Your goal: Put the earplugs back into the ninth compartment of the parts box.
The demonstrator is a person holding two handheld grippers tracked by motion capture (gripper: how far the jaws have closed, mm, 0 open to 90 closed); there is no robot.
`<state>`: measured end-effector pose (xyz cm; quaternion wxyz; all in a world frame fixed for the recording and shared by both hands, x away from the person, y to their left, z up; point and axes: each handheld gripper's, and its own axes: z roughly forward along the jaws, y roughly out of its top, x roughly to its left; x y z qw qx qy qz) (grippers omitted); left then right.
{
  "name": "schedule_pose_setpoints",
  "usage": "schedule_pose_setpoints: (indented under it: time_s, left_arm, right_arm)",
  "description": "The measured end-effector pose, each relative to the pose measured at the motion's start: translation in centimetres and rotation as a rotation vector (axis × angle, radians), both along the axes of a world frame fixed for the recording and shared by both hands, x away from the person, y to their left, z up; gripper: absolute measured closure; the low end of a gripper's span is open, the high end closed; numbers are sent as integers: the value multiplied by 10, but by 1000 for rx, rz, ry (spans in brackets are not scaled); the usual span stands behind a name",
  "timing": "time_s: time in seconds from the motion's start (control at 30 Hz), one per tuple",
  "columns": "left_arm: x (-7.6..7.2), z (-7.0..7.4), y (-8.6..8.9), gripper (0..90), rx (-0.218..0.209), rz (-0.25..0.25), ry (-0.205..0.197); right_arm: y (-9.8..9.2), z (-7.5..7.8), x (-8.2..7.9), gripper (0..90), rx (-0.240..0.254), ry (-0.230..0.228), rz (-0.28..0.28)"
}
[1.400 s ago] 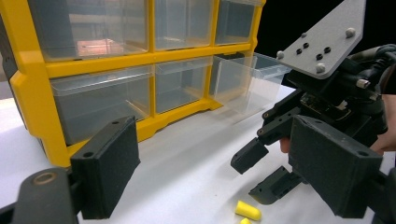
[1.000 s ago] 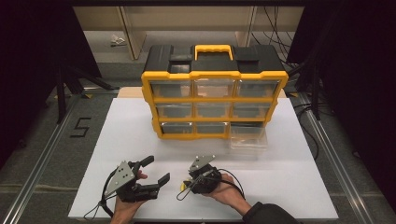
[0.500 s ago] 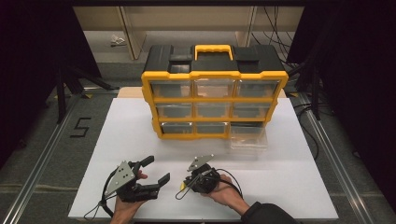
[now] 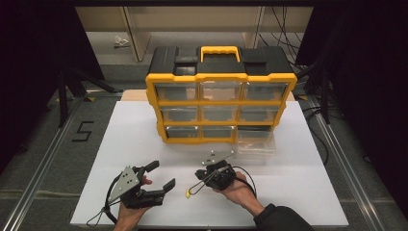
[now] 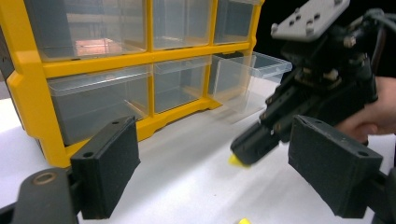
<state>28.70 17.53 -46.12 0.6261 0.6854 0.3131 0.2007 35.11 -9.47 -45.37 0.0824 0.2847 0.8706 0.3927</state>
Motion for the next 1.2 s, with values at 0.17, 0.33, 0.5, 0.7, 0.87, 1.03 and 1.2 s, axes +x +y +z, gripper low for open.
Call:
schedule_pose_setpoints:
  time_s: [0.17,0.33,0.5,0.7,0.87,1.03,1.2]
  left_arm:
    - [0,0,0,158,-3,0,0]
    - [0,0,0,158,-3,-1,0]
    - [0,0,0,158,-5,-1,0]
    - [0,0,0,158,-5,0,-1]
    - [0,0,0,158,-5,2,-2]
    - [0,1,1,158,-6,3,-3]
    - [-1,1,1,158,-5,3,-5]
  right_arm:
    - [-11,11,5,857,36,-28,-29]
    - [-22,23,8,854,75,-67,-63]
    - [-30,34,9,852,96,-99,-83]
    - [-50,52,14,850,144,-140,-129]
    - [-62,59,19,848,167,-150,-165]
    - [-71,61,22,847,177,-158,-194]
    - [-86,66,28,846,194,-176,-240]
